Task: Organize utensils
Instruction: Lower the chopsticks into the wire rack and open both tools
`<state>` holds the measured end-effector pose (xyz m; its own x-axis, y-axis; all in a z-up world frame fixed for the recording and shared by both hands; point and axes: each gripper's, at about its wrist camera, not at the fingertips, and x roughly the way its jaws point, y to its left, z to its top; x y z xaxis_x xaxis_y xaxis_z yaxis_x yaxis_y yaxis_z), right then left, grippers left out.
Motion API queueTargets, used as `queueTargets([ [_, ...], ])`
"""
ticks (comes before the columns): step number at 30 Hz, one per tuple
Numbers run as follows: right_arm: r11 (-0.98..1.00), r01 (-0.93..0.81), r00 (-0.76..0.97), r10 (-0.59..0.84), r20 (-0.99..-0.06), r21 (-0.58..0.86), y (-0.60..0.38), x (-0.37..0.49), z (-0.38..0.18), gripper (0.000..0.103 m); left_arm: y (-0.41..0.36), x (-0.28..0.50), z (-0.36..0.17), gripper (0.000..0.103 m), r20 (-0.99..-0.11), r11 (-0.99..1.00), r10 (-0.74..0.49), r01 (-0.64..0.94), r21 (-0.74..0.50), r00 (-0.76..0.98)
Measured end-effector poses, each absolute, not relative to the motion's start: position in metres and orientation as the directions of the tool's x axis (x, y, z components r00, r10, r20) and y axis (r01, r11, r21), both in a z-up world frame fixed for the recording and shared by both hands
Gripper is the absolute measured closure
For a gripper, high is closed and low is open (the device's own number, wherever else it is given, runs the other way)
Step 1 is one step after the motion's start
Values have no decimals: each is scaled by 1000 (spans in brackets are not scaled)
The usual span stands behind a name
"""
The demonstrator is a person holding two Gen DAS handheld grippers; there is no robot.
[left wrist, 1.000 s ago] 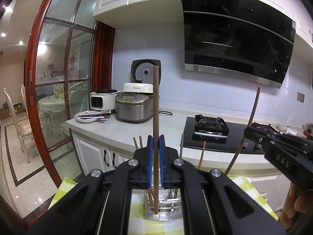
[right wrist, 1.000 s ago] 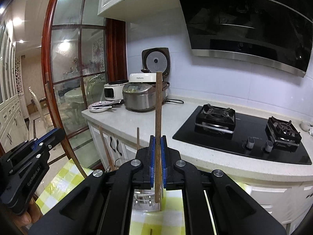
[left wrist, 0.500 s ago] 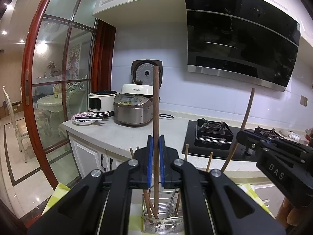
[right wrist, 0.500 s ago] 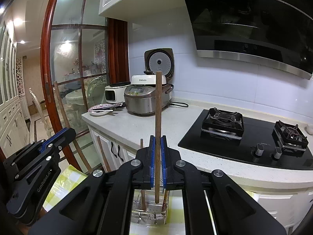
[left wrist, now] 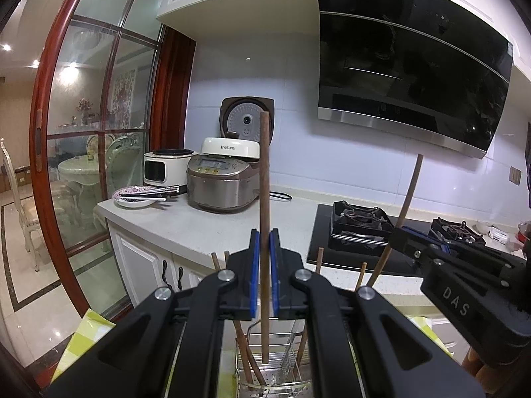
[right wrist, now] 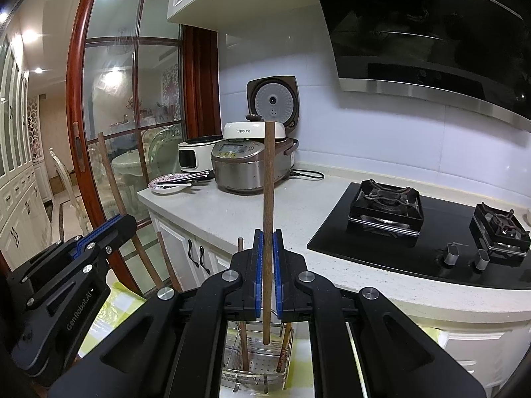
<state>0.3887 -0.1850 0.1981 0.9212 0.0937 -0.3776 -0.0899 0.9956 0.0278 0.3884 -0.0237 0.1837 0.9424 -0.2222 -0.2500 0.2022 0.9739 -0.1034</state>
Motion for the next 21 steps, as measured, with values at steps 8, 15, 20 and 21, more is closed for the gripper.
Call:
queueTargets([
  [8,996,-85,907,88,-412,25,-186,402,179,97,-25,400,162,97,-289,971,-233,206,-120,929],
  [15,997,-71,891,75,-448,25,-188,408,150,97,-25,411,129,97,-354,969,-238,198,-147,904],
  [20,998,-64,882,67,-466,24,-188,411,131,96,-25,415,114,97,-381,970,-237,195,-148,894],
  [21,998,-64,880,68,-471,25,-188,412,128,96,-24,416,113,97,-384,970,-237,194,-149,893],
])
